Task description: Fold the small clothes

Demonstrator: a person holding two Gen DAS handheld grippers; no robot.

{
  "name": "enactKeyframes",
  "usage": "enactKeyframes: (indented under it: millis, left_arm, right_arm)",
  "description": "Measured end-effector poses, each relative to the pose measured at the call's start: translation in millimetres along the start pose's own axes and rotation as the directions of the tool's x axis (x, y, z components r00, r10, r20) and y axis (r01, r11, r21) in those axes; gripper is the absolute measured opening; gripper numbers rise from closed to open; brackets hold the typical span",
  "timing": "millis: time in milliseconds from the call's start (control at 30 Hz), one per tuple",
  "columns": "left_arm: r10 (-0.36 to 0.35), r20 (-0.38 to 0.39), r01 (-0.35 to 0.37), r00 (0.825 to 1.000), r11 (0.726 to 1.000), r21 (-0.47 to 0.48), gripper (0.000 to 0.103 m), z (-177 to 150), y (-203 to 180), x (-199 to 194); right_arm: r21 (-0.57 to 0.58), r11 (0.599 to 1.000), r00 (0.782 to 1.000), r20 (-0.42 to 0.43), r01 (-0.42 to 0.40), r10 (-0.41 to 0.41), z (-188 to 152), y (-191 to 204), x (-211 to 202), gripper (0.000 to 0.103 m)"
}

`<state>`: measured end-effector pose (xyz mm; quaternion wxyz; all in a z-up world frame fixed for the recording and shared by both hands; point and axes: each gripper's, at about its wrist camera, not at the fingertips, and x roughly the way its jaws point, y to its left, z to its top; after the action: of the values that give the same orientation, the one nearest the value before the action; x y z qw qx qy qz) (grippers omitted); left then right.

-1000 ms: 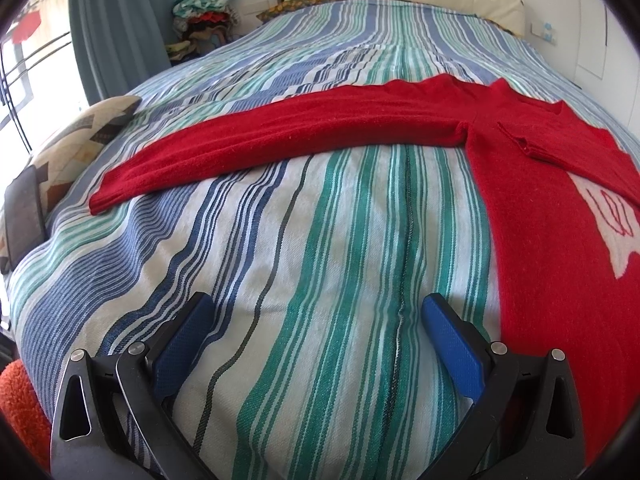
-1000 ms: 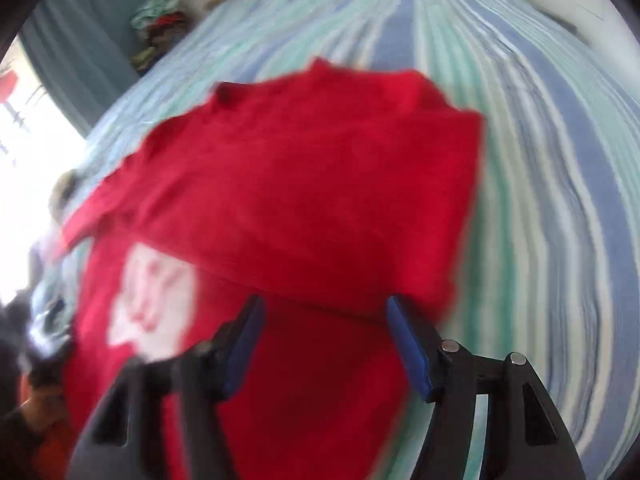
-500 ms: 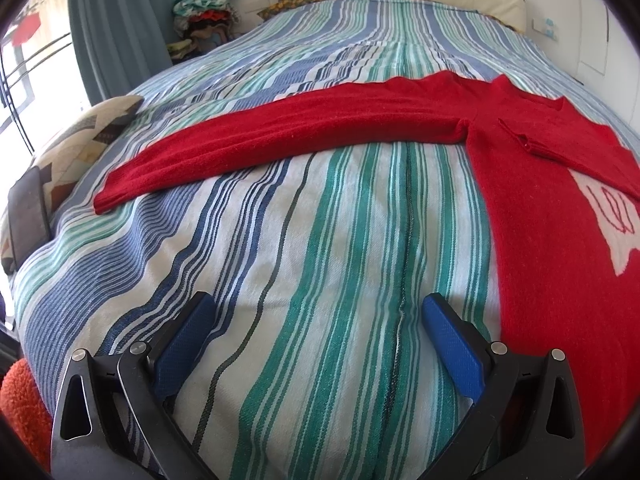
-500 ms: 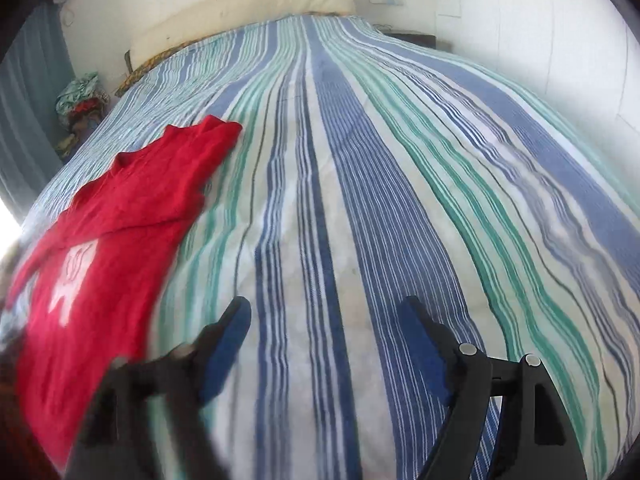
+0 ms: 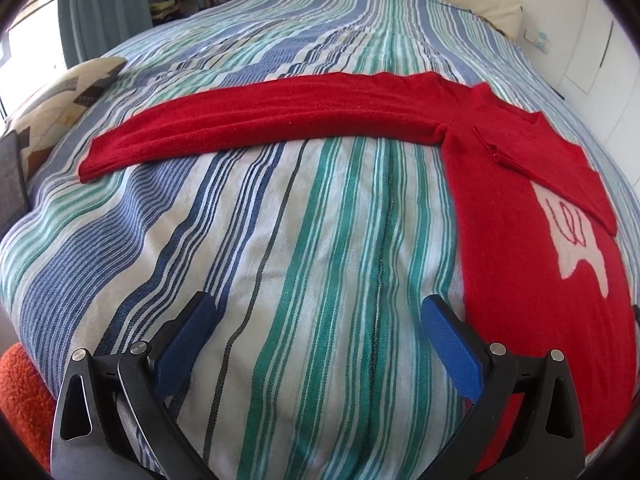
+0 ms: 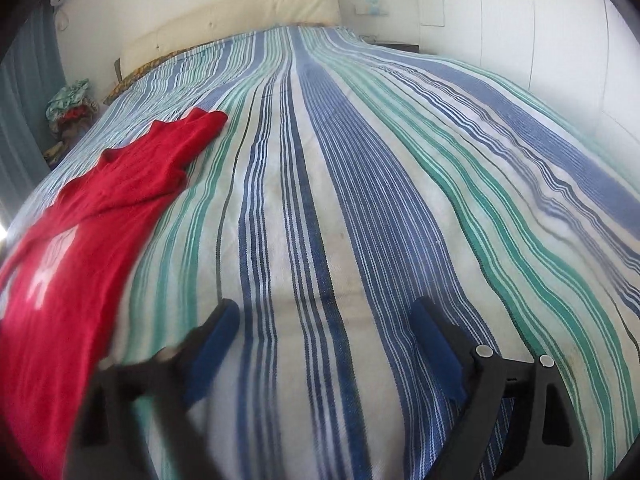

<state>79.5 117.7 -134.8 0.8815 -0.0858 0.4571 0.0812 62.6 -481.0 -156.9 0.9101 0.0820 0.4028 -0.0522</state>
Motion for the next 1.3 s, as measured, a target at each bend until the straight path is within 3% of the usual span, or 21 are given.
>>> enactKeyframes:
  millis: [167, 300, 367, 500, 567, 633, 800, 833, 900, 967, 1000, 1033, 1100, 1200, 1300]
  left_arm:
    - [-0.128, -0.001, 0.128, 0.992, 0.99, -0.065, 0.102, 14, 15, -13]
    - [-0.162, 0.019, 0.162, 0.987, 0.959, -0.234, 0.102, 47, 67, -11]
    - [-0.171, 0.027, 0.169, 0.985, 0.922, -0.348, 0.102, 63, 104, -4]
    - [-0.148, 0.032, 0.141, 0.988, 0.819, -0.556, 0.098, 70, 176, 11]
    - [-0.151, 0.046, 0.147, 0.987, 0.774, -0.616, 0.086, 69, 198, 15]
    - [-0.152, 0.043, 0.143, 0.987, 0.746, -0.65, 0.081, 69, 211, 20]
    - [-0.159, 0.05, 0.149, 0.986, 0.698, -0.701, 0.081, 76, 227, 37]
    - [-0.155, 0.052, 0.146, 0.987, 0.691, -0.708, 0.076, 78, 231, 40]
    - [-0.136, 0.045, 0.127, 0.99, 0.69, -0.712, 0.057, 81, 234, 46]
    - [-0.112, 0.027, 0.097, 0.993, 0.688, -0.719, 0.006, 82, 238, 51]
    - [-0.116, 0.033, 0.104, 0.993, 0.681, -0.725, 0.007, 81, 240, 52]
    - [-0.103, 0.037, 0.097, 0.994, 0.685, -0.722, 0.006, 82, 239, 49]
    - [-0.072, 0.06, 0.093, 0.996, 0.732, -0.675, 0.006, 95, 228, 34]
    - [-0.084, 0.108, 0.129, 0.991, 0.835, -0.535, 0.006, 135, 181, 5]
    - [-0.158, 0.16, 0.202, 0.974, 0.926, -0.319, 0.006, 185, 97, -26]
  right_arm:
    - [-0.006, 1.0, 1.0, -0.003, 0.003, -0.003, 0, 2, 2, 0.09]
    - [-0.015, 1.0, 1.0, -0.007, 0.005, -0.005, 1, 5, 4, 0.092]
    - [-0.015, 1.0, 1.0, -0.006, 0.004, -0.004, 0, 4, 4, 0.092]
    - [-0.017, 1.0, 1.0, -0.001, -0.001, 0.001, -1, 4, 4, 0.093]
    - [-0.019, 1.0, 1.0, -0.002, -0.001, 0.001, -1, 4, 4, 0.093]
    - [-0.018, 1.0, 1.0, -0.001, -0.002, 0.002, -1, 4, 4, 0.093]
    - [-0.021, 1.0, 1.0, -0.001, -0.002, 0.002, -1, 6, 4, 0.094]
    - [-0.022, 1.0, 1.0, -0.002, 0.0, 0.0, -1, 6, 4, 0.094]
    - [-0.022, 1.0, 1.0, -0.002, 0.001, -0.001, -1, 6, 4, 0.094]
    - [-0.024, 1.0, 1.0, -0.003, 0.003, -0.003, -1, 7, 4, 0.094]
    - [-0.026, 1.0, 1.0, -0.003, 0.004, -0.004, -1, 7, 5, 0.094]
    - [-0.027, 1.0, 1.0, -0.003, 0.005, -0.005, -1, 7, 5, 0.094]
    - [-0.031, 0.999, 1.0, -0.001, 0.009, -0.009, 0, 8, 7, 0.094]
    - [-0.034, 0.999, 1.0, 0.001, 0.011, -0.011, 0, 9, 7, 0.094]
    - [-0.036, 0.999, 1.0, 0.001, 0.011, -0.011, 0, 9, 9, 0.095]
